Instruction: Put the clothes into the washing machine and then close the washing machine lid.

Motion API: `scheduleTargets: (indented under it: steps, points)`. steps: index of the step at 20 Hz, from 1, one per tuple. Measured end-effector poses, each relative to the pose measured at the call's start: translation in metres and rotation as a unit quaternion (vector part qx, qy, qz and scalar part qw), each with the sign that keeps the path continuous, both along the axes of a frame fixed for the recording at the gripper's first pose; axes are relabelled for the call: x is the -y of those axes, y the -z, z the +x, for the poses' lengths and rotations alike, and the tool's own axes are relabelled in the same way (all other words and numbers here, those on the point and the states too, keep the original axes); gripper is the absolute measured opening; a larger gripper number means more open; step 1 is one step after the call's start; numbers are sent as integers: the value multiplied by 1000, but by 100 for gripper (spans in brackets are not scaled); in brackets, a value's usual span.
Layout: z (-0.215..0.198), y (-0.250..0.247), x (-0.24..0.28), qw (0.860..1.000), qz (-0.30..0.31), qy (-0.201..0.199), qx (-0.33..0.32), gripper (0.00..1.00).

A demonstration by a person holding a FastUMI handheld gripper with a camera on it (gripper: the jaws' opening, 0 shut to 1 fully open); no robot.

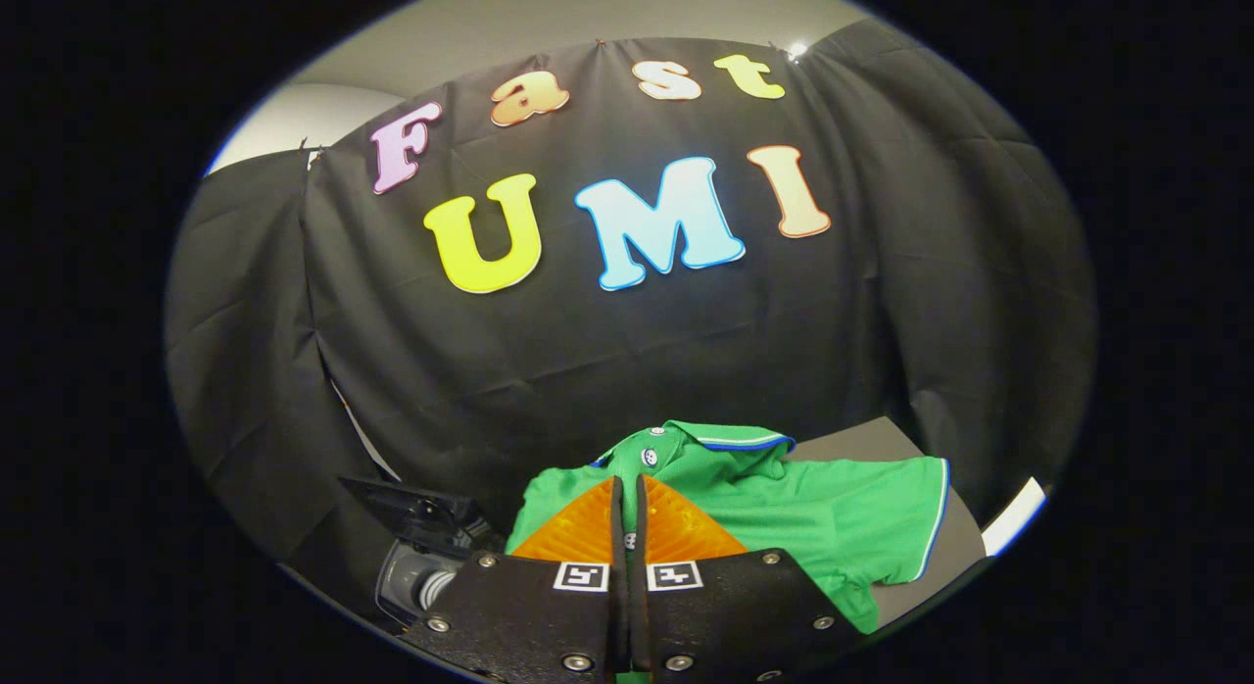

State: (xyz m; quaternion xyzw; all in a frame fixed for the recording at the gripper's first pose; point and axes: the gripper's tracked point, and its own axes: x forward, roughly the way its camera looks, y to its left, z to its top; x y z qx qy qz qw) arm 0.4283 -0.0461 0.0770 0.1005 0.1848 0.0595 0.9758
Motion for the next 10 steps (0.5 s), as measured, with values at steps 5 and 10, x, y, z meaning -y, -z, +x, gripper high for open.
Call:
scheduleTargets:
  steps: [5,10]
  points:
    - [-8,-18,-43,999,-4,-21,25,0]
    - [-9,-31,-92,998,-3,-46,37,0]
